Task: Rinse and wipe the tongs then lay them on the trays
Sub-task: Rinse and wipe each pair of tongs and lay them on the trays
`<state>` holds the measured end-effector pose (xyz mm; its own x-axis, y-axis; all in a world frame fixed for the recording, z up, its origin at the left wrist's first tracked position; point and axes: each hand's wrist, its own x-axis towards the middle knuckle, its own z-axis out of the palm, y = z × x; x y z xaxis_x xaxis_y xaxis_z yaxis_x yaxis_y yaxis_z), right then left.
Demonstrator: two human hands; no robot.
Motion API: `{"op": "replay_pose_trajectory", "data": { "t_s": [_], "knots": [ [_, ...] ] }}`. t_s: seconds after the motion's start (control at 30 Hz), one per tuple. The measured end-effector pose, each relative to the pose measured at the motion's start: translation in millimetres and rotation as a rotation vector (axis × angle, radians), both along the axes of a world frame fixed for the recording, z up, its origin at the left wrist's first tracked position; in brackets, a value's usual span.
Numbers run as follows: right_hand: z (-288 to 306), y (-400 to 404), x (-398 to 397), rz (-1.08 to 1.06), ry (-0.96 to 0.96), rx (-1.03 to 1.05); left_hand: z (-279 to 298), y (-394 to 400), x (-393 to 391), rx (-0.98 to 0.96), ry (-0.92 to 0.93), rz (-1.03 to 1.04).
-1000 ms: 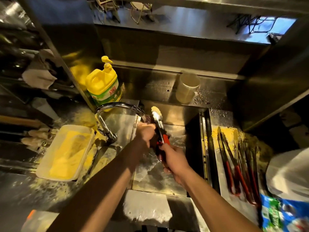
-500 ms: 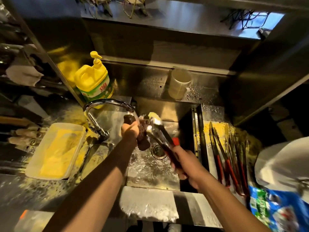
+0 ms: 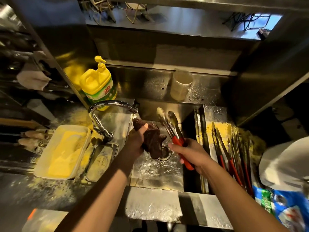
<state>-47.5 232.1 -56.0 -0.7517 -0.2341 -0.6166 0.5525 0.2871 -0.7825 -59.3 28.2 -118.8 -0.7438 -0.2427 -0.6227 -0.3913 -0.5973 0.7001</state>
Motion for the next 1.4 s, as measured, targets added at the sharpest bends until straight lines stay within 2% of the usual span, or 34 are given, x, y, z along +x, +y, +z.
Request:
{"op": "replay_pose_trajectory", "data": {
  "t_s": [0.2, 0.3, 0.47, 0.57, 0.67, 0.73, 0.83, 1.0, 1.17, 1.4],
  "knots": [
    [-4, -10, 8, -0.006, -0.061, -0.088, 0, -10, 9, 0.059, -0.012, -0.061],
    [-3, -15, 11, 0.007, -0.054, -0.158, -5, -12, 13, 0.101, 0.045, -0.078],
    [1, -22, 11, 0.058, -0.032, -0.082, -3, -9, 15, 0.102, 0.065, -0.037],
    [1, -32, 14, 0.080, -0.063, -0.003, 0, -4, 7, 0.013, 0.035, -0.068],
    [2, -41, 20, 0.075, -0.070, 0.047, 9, -2, -12, -0.116, -0.109, -0.131],
    [3, -39, 23, 0.080, -0.065, 0.078, 15, -9, -23, -0.122, -0.136, -0.091],
    [5, -37, 27, 0.066, -0.084, 0.093, 11, -18, -33, -0.234, -0.176, -0.056],
    [3, -51, 22, -0.011, -0.033, 0.105, 10, -8, -28, -0.169, -0.235, -0.161],
    [-1, -47, 35, -0.034, -0.085, 0.101, 4, -7, -30, -0.162, -0.196, -0.120],
    [-10, -41, 39, -0.103, -0.164, 0.043, -6, -7, -7, -0.008, -0.234, -0.263]
  ]
}}
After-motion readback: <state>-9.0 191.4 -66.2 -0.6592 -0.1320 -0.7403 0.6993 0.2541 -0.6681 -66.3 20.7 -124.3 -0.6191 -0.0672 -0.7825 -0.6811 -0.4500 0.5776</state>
